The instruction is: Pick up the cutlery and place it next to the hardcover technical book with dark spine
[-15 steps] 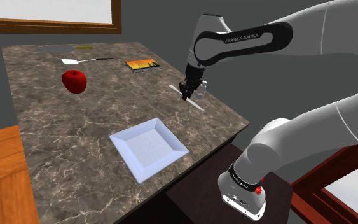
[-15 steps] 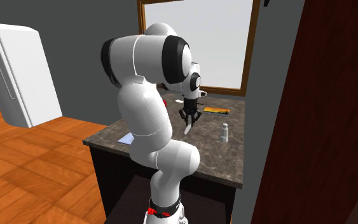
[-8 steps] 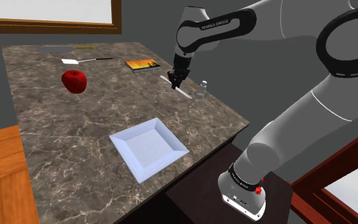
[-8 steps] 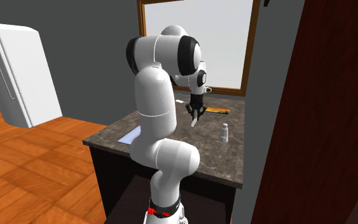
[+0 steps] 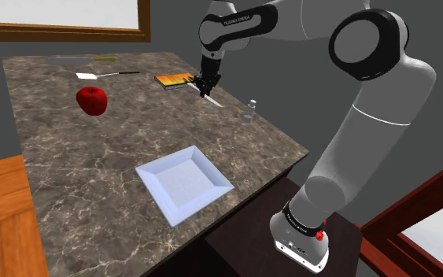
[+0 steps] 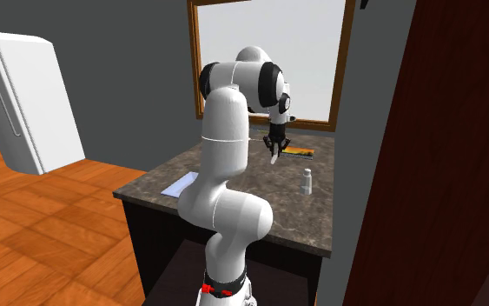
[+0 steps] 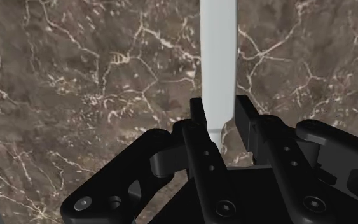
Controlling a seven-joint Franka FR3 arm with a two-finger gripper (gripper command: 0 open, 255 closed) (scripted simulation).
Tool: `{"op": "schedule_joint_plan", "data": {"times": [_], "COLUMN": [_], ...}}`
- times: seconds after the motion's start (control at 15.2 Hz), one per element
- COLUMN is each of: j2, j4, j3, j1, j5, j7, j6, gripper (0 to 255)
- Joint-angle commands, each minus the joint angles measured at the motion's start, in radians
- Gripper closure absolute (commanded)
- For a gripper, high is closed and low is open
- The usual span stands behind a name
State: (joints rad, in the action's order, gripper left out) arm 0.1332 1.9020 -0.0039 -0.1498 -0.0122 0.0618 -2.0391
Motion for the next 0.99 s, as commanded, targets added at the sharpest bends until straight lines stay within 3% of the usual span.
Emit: {"op": "schedule_joint_plan", "data": {"times": [0.0, 0.46, 0.92], "j2": [0.076, 0.374, 0.392], "j4": [-0.099, -0.542, -0.476], "j3": [-0.002, -0.007, -0.007], "j1": [-0.003, -0.016, -0.016], "j5": [0.0, -0.004, -0.005], "j7": [0.005, 0.021, 0.022], "j6": [0.023, 0.168, 0.083], "gripper": [255, 255, 255]}}
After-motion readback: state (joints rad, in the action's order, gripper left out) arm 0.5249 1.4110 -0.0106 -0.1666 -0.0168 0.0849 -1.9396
